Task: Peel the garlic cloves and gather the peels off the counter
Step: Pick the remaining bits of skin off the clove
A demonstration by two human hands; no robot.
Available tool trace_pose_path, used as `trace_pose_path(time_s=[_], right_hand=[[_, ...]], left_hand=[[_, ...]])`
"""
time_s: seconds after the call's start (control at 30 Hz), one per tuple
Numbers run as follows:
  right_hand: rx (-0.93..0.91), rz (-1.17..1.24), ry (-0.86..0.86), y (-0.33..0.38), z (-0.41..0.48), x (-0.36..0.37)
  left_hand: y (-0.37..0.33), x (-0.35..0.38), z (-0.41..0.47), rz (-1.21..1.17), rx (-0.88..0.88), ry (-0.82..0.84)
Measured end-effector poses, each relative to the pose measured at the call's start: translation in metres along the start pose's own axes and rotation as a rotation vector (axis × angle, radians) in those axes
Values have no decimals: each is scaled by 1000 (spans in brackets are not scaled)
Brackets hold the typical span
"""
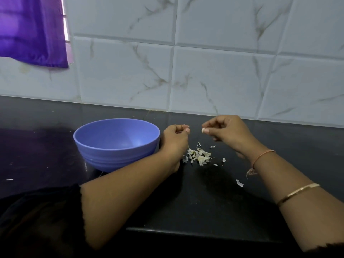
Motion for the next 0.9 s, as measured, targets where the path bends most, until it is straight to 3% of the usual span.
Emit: trace_pose_path(time_s=[0.07, 0.23, 0.5, 0.9], right_hand=[[-1, 198, 47, 4, -3, 3], [-48, 400, 145, 11, -8, 9], [-104, 325, 155, 10, -8, 7], [-131, 412, 148, 12, -9, 8]], left_hand=[[0, 2, -1, 23, -18, 54], [-7, 7, -12, -18, 17, 218], [-13, 6, -17, -139, 57, 238], [-12, 1, -14, -247, 45, 178]])
Point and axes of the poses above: each hand's wrist, its own z-axis towards the middle knuckle, its own x-axis out of the palm, y = z × x, the point moved 2 cm from there along z, towards the middle knuckle, and after that the axes turned 8 degrees about y, right-handed, at the moved point
